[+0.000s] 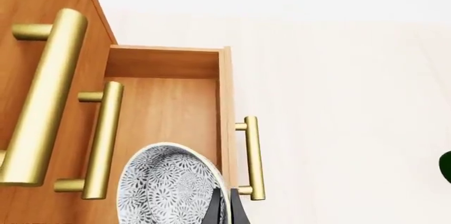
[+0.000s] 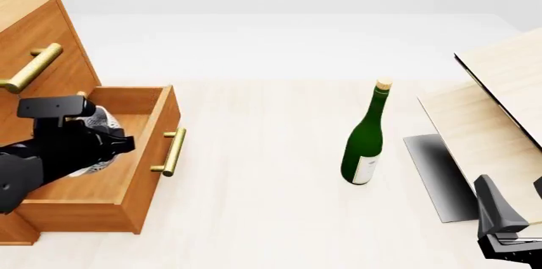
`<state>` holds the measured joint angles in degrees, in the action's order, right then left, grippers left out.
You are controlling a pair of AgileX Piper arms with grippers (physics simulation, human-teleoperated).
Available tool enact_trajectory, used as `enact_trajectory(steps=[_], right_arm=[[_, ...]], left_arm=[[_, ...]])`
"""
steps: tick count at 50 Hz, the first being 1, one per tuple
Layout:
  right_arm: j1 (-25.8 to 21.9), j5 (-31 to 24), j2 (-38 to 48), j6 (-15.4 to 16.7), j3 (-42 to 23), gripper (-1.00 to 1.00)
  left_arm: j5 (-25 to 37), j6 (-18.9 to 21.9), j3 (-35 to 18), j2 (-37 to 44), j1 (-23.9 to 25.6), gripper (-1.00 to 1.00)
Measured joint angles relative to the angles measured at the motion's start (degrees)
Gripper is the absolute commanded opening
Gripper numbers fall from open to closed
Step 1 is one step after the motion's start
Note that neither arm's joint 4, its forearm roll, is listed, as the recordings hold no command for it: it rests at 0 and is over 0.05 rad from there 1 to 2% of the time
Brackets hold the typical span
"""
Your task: Put the bowl in the bottom drawer of the cabinet.
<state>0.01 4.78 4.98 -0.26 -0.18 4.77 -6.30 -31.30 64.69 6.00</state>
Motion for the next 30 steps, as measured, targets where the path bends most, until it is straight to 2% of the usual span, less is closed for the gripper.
enact_trajectory(steps=[30], right_arm=[[0.0,0.0,0.0,0.0,0.0,1.0]], left_arm=[[-6.62,0.98,1.75,6.3,-2.82,-1.0]])
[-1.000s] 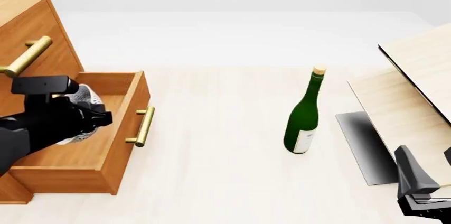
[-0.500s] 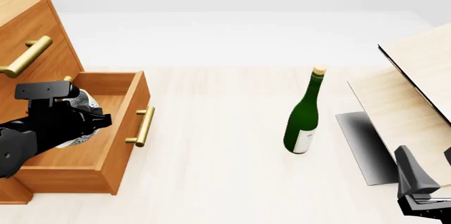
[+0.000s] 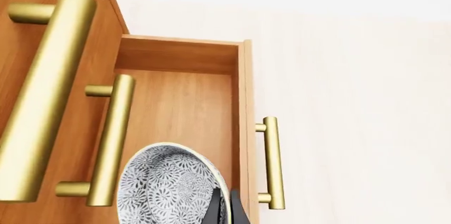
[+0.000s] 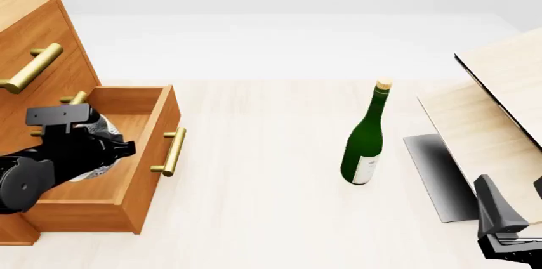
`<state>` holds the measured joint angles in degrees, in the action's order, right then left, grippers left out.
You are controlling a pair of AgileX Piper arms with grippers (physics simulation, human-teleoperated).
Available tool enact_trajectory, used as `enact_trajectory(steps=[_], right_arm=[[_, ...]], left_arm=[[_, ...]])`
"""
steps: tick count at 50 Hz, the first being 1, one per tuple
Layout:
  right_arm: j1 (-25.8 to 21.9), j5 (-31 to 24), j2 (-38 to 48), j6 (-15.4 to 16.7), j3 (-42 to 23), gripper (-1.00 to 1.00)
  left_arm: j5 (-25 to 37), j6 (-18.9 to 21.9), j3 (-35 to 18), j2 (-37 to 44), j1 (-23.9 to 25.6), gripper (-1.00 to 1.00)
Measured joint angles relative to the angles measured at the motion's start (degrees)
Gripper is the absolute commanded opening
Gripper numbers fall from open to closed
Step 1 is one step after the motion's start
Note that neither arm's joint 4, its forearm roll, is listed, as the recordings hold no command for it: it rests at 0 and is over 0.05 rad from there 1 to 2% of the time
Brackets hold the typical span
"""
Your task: Put the bowl in the bottom drawer of the cabinet.
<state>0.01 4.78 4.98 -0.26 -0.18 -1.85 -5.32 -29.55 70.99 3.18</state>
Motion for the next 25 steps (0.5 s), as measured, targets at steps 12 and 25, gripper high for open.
enact_trajectory(steps=[12,25], right_arm=[[0.0,0.0,0.0,0.0,0.0,1.0],[0.0,0.0,0.01,0.0,0.0,1.0]], left_arm=[[-1.36,1.15,0.77,0.54,-0.94,-1.0],[-3.15,2.27,1.48,1.56,-1.69,-1.0]])
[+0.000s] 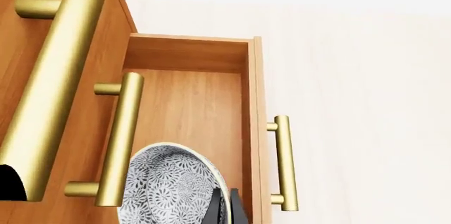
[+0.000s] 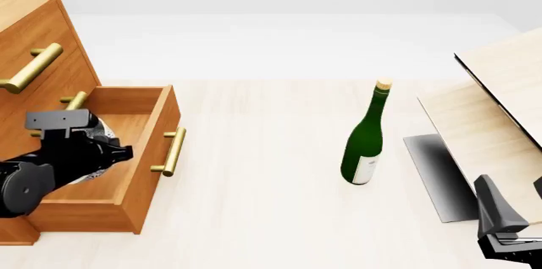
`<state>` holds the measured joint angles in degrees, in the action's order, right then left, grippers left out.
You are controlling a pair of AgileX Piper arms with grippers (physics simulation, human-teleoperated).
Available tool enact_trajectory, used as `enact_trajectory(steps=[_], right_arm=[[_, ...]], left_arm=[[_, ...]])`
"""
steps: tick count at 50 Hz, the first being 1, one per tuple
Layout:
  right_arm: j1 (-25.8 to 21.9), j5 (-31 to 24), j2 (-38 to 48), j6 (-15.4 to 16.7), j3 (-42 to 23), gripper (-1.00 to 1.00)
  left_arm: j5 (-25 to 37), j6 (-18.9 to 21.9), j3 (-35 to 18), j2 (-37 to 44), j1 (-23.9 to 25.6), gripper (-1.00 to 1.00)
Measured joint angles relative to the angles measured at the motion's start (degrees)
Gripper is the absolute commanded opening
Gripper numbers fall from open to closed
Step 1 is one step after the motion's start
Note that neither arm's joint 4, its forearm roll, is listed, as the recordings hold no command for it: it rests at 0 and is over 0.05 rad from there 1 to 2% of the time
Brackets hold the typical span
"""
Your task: Put the bowl in the bottom drawer of the cabinet.
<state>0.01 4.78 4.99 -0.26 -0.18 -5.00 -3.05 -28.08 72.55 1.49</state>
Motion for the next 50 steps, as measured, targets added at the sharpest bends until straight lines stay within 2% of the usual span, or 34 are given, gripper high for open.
enact_trajectory(steps=[50], right_arm=[[0.0,0.0,0.0,0.0,0.0,1.0]], left_arm=[[-4.65,0.94,1.8,3.47,-1.84,-1.0]])
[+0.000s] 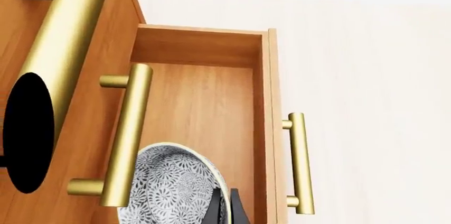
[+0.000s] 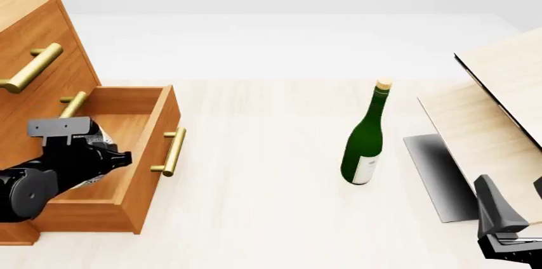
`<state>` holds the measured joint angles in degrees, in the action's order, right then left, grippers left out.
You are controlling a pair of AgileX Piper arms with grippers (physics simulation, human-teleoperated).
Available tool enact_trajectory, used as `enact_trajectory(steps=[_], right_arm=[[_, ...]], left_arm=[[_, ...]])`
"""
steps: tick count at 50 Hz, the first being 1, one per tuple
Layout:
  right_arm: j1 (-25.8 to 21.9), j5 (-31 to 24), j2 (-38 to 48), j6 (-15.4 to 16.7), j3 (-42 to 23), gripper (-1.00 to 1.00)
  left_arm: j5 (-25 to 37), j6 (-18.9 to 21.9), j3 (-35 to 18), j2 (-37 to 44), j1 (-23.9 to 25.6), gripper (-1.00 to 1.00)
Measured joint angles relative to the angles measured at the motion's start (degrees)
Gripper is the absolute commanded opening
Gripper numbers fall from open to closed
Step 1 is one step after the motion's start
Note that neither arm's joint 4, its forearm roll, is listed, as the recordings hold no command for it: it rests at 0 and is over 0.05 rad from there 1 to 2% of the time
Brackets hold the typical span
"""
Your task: Put the bowl in the bottom drawer of the cabinet.
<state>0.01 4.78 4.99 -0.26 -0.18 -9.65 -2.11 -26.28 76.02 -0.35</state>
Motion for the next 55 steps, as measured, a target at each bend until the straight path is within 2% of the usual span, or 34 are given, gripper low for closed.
enact_trajectory(steps=[11,12,28,43,55], right_arm=[[0.0,0.0,0.0,0.0,0.0,1.0],[0.0,0.0,0.0,0.0,0.0,1.0],[0.0,0.0,0.0,0.0,0.0,1.0],[0.0,0.0,0.0,0.0,0.0,1.0],[0.0,0.0,0.0,0.0,0.0,1.0]], left_arm=[[-0.37,-0.59,-0.13,0.34,0.19,-1.0],[-0.37,-0.7,-0.16,0.35,0.21,1.0],[0.15,-1.95,-0.82,-1.2,0.0,1.0],[2.47,-0.7,-1.28,-6.78,-2.6,1.0],[2.4,-6.94,-2.52,-6.71,1.92,1.0]])
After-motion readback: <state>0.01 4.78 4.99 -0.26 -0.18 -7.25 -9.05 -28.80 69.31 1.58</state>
